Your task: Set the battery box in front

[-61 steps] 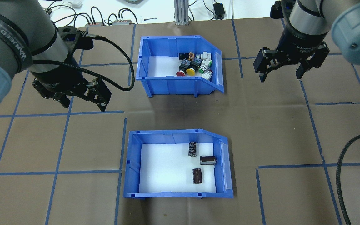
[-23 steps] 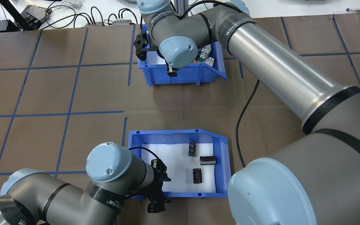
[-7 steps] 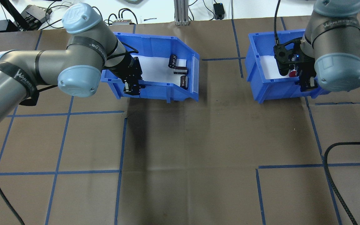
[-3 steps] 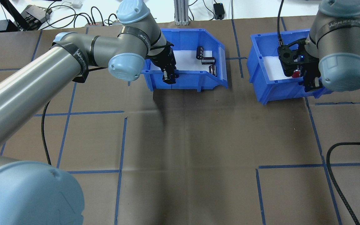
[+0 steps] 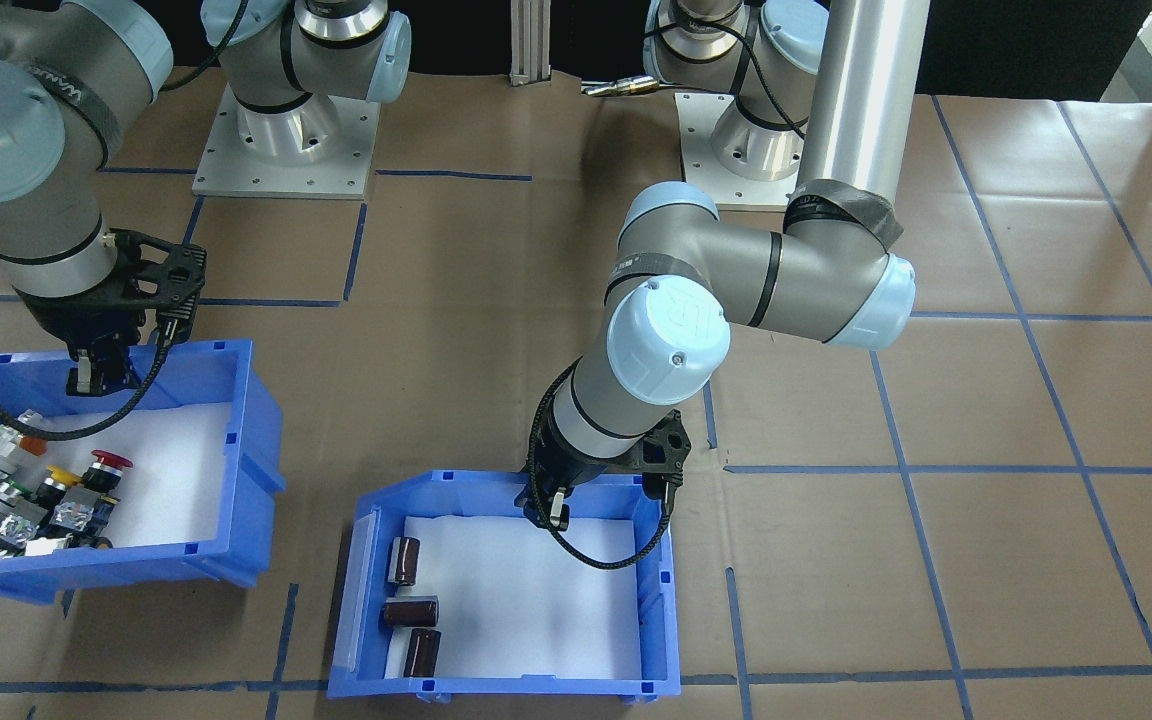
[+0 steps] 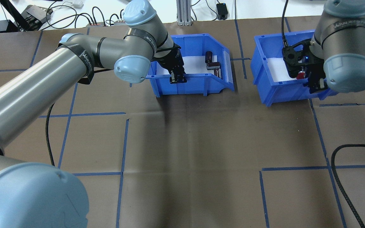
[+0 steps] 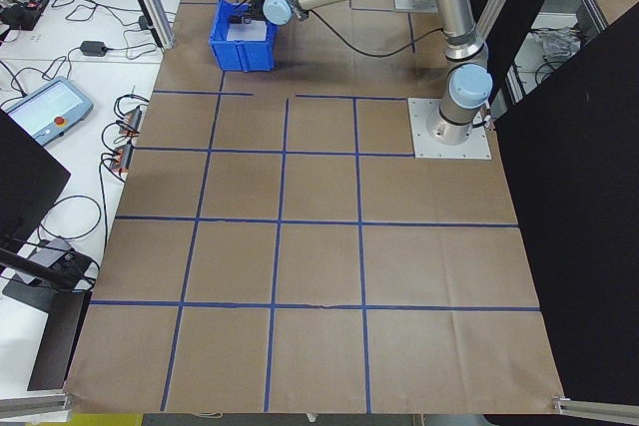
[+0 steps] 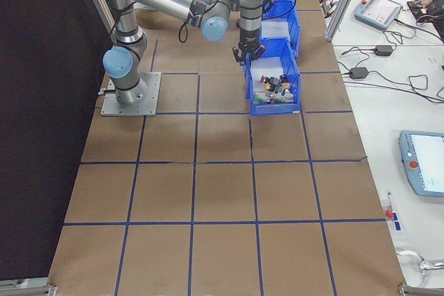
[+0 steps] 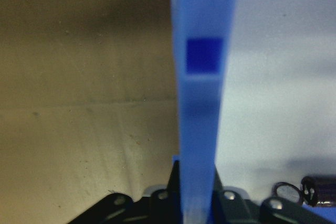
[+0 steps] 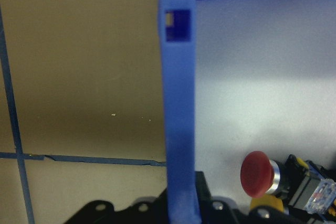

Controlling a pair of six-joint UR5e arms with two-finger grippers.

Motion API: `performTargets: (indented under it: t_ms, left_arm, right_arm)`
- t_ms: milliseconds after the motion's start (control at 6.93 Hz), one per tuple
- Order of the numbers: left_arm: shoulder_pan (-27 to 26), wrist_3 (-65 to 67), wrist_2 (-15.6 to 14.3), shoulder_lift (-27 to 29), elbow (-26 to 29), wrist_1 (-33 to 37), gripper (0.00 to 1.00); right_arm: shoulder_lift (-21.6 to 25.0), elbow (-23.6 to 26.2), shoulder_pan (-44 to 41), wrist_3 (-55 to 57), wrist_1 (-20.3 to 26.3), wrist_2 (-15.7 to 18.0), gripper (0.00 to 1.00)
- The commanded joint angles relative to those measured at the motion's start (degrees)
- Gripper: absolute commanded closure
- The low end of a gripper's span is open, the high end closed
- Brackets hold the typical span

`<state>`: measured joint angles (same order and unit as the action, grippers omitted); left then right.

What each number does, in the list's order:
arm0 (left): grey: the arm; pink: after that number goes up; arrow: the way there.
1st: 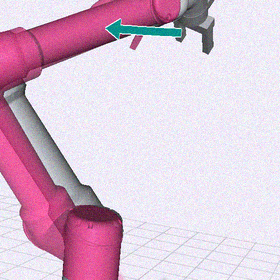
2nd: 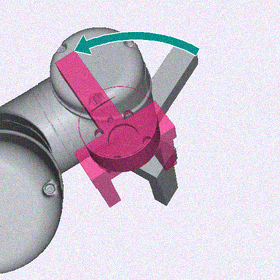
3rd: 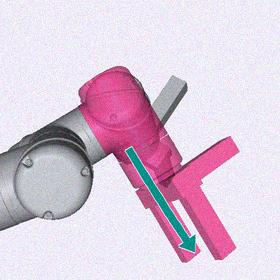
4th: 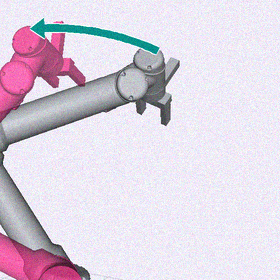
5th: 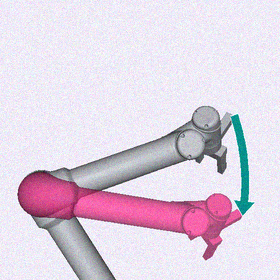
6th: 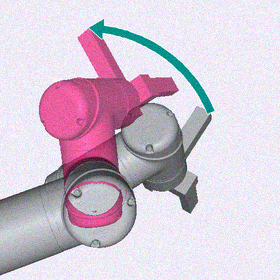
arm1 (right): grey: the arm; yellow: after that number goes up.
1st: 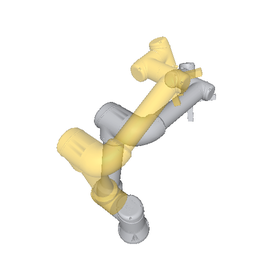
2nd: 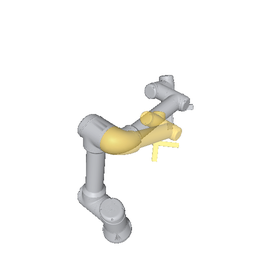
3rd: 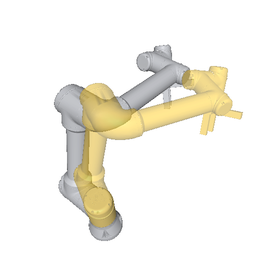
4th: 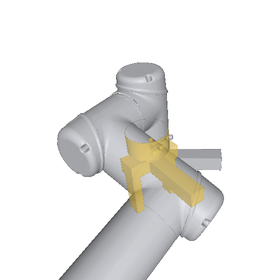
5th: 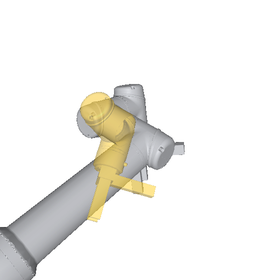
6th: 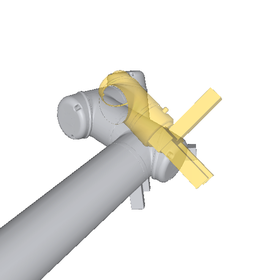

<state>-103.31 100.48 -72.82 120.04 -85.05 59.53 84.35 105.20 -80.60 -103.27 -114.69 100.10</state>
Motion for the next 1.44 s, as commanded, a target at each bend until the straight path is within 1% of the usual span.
performTargets:
  t_ms: [0, 144, 288, 433, 577, 721, 865, 1010, 1154, 1298]
  left_arm:
    - [0.2, 0.2, -0.4, -2.1, 0.2, 0.1, 0.06]
    - [1.2, -1.0, -0.8, -5.9, -0.5, 1.9, 0.08]
    - [2.9, -7.9, -2.0, -10.5, -1.3, 8.2, 0.08]
    - [5.6, -18.1, -6.7, -13.7, -0.8, 15.3, 0.05]
    - [7.6, -30.6, -7.7, -17.1, -2.0, 19.4, 0.03]
    - [10.7, -44.4, -9.2, -19.2, -2.0, 25.9, 0.03]
    - [12.9, -60.6, -14.6, -21.2, -2.0, 29.3, 0.01]
    - [13.0, -73.3, -18.6, -24.0, -2.1, 32.6, 0.01]
    - [12.9, -81.9, -22.1, -26.8, -2.7, 34.8, 0.01]
    - [12.8, -92.6, -22.1, -29.9, -4.7, 35.4, 0.01]
  right_arm:
    - [4.3, 6.5, -0.3, 0.2, -0.5, -0.1, 1.0]
    - [7.8, 10.1, -0.5, 0.6, -1.3, 0.0, 1.0]
    - [10.6, 12.3, -1.5, 2.2, -1.0, -0.2, 1.0]
    - [11.8, 13.5, -5.5, 5.9, -0.5, 0.0, 1.0]
    - [12.0, 14.8, -9.1, 8.8, -0.5, 0.2, 1.0]
    - [12.8, 17.2, -10.0, 10.4, -0.7, 0.0, 1.0]
    - [14.9, 18.9, -10.3, 13.2, -0.5, -0.2, 1.0]
    - [16.4, 19.9, -12.6, 14.2, -0.5, -0.1, 1.0]
    - [16.6, 20.0, -17.1, 20.2, -0.5, -0.1, 1.0]
    - [15.6, 19.7, -21.6, 25.8, -1.1, 0.0, 1.0]
